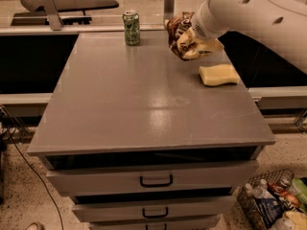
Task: Move brown chip bag near green can
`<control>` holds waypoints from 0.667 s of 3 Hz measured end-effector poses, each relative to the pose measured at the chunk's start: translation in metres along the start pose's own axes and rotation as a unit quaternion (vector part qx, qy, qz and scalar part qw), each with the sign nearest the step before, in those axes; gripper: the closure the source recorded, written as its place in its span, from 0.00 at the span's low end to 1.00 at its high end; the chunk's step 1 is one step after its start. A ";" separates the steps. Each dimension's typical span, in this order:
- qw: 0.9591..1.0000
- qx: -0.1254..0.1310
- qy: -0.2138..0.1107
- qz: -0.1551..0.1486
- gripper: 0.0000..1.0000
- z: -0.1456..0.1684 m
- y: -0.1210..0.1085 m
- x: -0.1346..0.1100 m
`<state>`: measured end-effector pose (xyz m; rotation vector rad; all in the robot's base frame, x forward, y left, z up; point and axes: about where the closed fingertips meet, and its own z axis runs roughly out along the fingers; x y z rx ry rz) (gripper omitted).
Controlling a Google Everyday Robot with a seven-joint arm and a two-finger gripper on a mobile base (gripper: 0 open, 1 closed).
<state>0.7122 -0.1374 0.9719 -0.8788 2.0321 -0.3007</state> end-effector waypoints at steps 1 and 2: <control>1.000 0.019 0.017 0.008 1.00 0.043 -0.031 0.014; 1.000 0.014 0.016 0.011 1.00 0.088 -0.040 0.012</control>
Offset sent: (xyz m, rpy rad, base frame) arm 0.1379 -0.0243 -0.0645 0.0097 0.0143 -0.0340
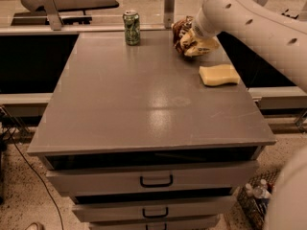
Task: Move brown chip bag near green can
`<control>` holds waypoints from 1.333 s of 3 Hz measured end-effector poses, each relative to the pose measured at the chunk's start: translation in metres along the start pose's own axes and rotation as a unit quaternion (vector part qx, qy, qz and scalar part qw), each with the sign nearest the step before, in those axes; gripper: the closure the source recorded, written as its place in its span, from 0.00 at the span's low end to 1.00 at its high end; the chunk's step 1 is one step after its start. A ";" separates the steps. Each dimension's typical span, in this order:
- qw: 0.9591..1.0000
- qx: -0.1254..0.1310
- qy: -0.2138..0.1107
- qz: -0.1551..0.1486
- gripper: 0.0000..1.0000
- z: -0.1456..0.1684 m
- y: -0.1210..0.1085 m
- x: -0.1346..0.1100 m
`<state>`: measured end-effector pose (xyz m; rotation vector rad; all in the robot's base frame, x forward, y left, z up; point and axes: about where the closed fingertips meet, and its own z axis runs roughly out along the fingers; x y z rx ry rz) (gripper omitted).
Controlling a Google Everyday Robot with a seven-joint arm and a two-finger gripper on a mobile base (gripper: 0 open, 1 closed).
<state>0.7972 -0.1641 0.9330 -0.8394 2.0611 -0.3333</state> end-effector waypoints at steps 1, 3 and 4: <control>1.000 -0.014 -0.012 -0.001 1.00 0.035 0.006 -0.013; 0.998 -0.038 -0.041 -0.001 1.00 0.084 0.024 -0.040; 0.996 -0.048 -0.068 -0.007 1.00 0.093 0.033 -0.067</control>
Offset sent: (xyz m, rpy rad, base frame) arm 0.0882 0.0556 -0.0399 0.0779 -0.0138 0.1033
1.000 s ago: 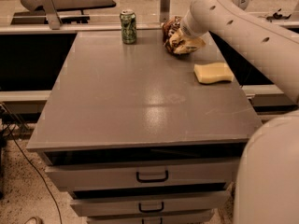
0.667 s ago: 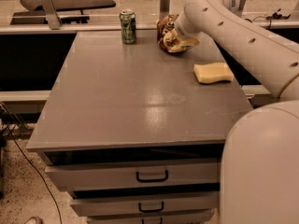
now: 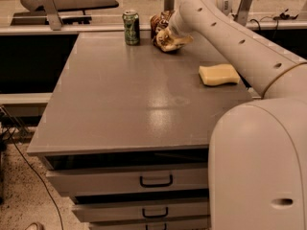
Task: Move brown chip bag near green can
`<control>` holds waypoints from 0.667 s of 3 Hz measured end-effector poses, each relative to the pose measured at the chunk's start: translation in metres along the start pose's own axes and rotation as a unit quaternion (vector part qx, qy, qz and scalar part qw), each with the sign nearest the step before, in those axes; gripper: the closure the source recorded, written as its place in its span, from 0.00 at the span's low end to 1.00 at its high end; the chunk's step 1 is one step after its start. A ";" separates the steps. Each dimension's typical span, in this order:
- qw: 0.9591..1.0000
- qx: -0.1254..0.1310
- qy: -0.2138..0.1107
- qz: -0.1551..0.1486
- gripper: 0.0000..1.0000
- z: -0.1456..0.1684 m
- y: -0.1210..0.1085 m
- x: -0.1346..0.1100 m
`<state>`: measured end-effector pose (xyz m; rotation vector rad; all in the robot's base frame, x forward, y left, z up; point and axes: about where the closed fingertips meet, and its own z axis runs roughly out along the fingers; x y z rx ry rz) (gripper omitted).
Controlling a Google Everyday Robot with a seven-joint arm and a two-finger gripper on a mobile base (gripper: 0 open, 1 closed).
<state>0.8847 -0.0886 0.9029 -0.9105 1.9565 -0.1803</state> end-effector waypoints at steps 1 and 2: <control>1.000 -0.005 -0.017 -0.006 1.00 0.004 0.005 -0.018; 1.000 -0.006 -0.020 -0.003 0.82 0.007 0.007 -0.025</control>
Offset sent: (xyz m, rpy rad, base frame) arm 0.0116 0.0272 0.0185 0.0350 -0.0315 0.0258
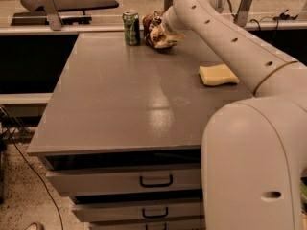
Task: Move brown chip bag near green can
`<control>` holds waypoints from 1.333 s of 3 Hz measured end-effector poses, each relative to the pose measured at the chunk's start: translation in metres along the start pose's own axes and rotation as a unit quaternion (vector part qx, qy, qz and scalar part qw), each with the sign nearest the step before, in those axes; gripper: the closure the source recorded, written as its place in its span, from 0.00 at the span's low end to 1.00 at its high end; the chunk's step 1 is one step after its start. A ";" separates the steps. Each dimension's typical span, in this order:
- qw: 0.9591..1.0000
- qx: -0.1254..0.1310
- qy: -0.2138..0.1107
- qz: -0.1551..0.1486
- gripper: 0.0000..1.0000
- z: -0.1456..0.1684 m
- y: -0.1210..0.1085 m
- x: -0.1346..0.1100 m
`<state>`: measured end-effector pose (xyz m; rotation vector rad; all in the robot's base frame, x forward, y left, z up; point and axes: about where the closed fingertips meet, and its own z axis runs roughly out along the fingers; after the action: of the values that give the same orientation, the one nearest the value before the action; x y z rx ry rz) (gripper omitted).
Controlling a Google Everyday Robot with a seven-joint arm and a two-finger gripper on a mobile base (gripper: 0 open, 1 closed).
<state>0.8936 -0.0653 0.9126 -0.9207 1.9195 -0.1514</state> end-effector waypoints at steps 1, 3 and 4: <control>1.000 0.003 0.002 0.007 0.59 -0.001 0.000 0.002; 1.000 -0.003 -0.001 0.016 0.13 -0.002 0.006 0.001; 1.000 -0.009 -0.003 0.016 0.00 -0.002 0.010 -0.002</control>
Offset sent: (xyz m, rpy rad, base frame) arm -0.0077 -0.0042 0.0026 0.0326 0.0046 -0.0265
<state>0.8869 -0.0572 0.9108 -0.9013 1.9318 -0.1133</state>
